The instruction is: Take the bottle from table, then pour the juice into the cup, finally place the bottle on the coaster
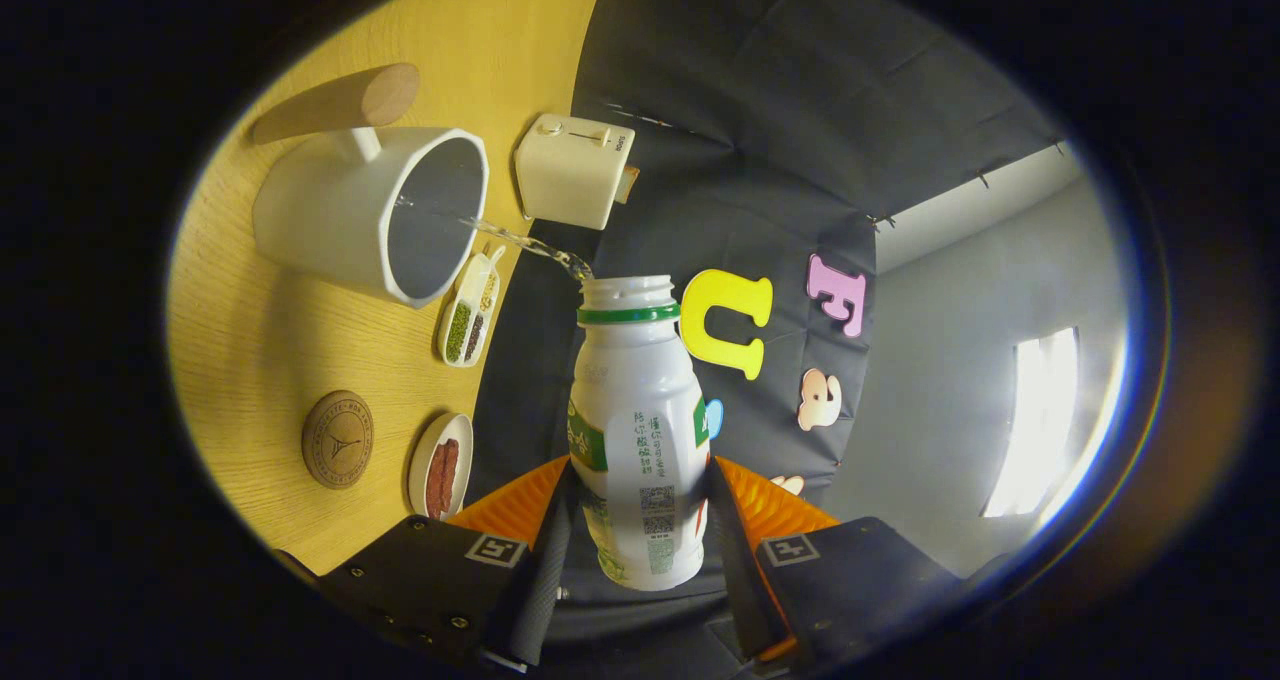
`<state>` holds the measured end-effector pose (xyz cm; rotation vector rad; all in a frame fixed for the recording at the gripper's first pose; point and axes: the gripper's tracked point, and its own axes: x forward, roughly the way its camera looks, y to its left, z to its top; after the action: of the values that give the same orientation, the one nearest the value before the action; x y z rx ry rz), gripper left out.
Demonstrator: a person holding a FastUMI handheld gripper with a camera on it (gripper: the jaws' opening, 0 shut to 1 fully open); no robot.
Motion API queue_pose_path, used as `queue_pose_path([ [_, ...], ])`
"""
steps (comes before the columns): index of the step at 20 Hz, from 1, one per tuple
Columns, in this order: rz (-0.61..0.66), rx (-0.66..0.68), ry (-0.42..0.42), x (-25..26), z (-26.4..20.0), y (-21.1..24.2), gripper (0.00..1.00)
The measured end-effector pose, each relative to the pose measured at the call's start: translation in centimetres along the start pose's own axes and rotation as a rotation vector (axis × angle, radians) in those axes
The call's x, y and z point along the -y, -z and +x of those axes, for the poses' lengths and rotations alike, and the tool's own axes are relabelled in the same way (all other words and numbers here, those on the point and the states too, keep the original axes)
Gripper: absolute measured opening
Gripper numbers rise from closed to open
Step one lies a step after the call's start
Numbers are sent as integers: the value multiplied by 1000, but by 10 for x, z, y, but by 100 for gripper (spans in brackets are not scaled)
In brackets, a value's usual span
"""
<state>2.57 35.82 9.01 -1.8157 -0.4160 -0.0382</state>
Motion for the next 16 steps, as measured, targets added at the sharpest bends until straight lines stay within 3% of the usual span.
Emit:
queue_pose_path([
  [16,-118,37,25,4,-1,-2,70],
])
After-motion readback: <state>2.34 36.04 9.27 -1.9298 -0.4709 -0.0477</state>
